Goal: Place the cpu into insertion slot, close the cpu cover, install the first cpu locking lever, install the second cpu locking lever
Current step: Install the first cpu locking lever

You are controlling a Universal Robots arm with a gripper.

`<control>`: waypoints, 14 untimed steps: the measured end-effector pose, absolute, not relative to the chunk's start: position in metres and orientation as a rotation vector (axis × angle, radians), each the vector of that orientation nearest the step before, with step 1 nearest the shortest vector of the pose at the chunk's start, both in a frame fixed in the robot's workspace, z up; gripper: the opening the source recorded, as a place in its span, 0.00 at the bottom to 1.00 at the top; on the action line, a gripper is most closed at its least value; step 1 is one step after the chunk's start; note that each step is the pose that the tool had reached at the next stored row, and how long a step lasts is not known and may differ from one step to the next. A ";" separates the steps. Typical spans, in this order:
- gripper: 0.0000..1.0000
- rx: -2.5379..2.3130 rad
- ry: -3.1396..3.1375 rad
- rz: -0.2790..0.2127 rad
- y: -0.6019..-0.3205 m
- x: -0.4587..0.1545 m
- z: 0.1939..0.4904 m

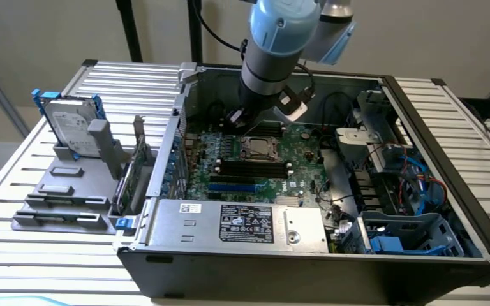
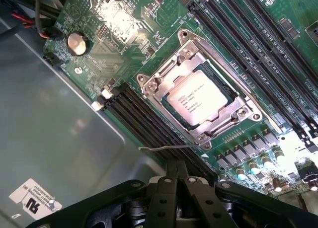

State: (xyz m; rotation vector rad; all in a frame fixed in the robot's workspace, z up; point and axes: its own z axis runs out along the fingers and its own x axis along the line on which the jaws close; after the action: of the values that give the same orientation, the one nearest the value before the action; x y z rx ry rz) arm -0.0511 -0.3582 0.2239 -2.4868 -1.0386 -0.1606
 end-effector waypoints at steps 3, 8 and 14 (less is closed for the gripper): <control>0.11 -2.484 -1.045 -0.159 -0.358 -0.052 0.219; 0.11 -2.479 -1.067 -0.151 -0.356 -0.054 0.213; 0.11 -2.478 -1.096 -0.140 -0.349 -0.056 0.207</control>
State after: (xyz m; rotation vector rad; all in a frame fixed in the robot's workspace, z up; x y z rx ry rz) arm -0.0556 -0.3486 0.2074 -2.4776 -1.0958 -0.1396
